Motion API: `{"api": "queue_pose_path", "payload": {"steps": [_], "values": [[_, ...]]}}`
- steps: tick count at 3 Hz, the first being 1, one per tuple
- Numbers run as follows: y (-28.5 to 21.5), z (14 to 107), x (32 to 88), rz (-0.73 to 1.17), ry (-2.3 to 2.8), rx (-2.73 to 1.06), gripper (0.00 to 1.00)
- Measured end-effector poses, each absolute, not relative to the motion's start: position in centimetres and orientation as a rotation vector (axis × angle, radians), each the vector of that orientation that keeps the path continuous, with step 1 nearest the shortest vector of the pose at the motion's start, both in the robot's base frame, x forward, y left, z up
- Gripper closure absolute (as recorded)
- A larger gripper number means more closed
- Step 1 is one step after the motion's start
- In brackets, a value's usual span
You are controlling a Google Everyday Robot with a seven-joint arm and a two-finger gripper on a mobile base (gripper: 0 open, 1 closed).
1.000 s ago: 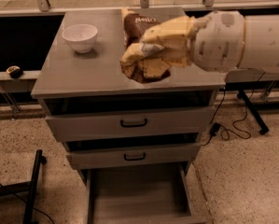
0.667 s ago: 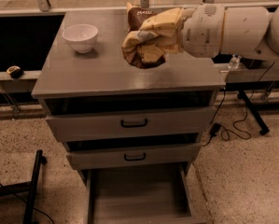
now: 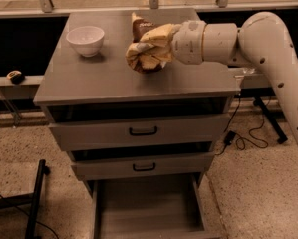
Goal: Pick brown chip bag from top drawer and place on counter
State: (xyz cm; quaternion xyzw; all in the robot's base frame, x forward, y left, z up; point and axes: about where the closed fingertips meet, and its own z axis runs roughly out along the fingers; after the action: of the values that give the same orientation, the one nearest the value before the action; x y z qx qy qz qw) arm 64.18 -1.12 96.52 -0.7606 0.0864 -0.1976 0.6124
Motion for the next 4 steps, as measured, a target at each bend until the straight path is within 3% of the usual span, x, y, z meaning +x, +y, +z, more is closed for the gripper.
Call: {"api": "queue_pose_path", "payload": {"steps": [1,2,4], "values": [[1.41,92.65,64.77,-0.384,0.184,-1.813,1.0],[1.82,92.31,64.79,-0.376,0.179,-1.818,0.83],[0.88,92.52,65.1,-0.392,0.221,-1.831,0.37]]}}
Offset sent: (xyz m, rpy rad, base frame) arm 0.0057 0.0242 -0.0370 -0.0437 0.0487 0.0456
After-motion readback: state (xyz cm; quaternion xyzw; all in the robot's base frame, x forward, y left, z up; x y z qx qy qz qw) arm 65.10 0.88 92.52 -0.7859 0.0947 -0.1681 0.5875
